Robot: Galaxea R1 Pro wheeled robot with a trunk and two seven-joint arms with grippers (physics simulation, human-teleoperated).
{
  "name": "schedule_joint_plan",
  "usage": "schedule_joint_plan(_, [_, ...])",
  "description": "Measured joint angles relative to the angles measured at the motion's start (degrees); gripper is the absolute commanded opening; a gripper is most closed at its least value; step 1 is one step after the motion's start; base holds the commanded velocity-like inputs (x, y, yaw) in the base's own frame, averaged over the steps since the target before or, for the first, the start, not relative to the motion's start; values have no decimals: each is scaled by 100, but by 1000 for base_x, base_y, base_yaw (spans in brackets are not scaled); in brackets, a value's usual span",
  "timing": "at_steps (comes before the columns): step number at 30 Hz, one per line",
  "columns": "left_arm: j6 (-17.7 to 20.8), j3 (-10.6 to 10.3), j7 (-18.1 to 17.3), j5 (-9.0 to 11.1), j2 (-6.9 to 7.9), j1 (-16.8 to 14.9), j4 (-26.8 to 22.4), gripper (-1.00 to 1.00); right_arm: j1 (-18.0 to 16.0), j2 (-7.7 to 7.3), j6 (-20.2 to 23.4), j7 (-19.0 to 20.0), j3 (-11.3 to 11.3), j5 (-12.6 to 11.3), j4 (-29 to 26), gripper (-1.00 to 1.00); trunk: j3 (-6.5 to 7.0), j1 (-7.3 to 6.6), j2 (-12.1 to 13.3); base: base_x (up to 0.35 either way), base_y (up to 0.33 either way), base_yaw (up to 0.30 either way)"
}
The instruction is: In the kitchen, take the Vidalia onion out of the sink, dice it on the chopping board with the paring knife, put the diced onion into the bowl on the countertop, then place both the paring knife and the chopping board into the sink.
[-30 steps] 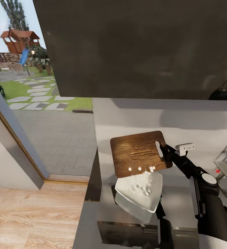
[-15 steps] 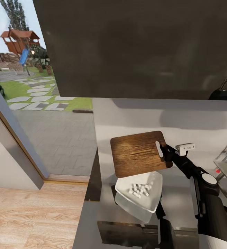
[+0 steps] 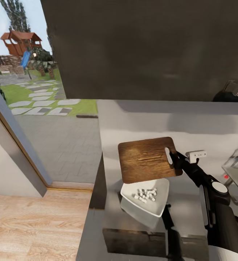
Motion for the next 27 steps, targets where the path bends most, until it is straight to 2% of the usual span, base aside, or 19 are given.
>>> schedule_joint_plan(6, [0,0,0,0,2,0,2,100,0,-6,229,-574,9,2,-42,-100,0,0,0,-288,0,0])
schedule_joint_plan(18, [0,0,0,0,1,0,16,100,0,-14,496,-937,12,-14,-60,-100,0,0,0,-295,-4,0])
schedule_joint_plan(27, [-10,-27,1,0,-5,-1,36,100,0,-38,620,-1038,11,-15,-110,-100,0,0,0,-265,-182,0])
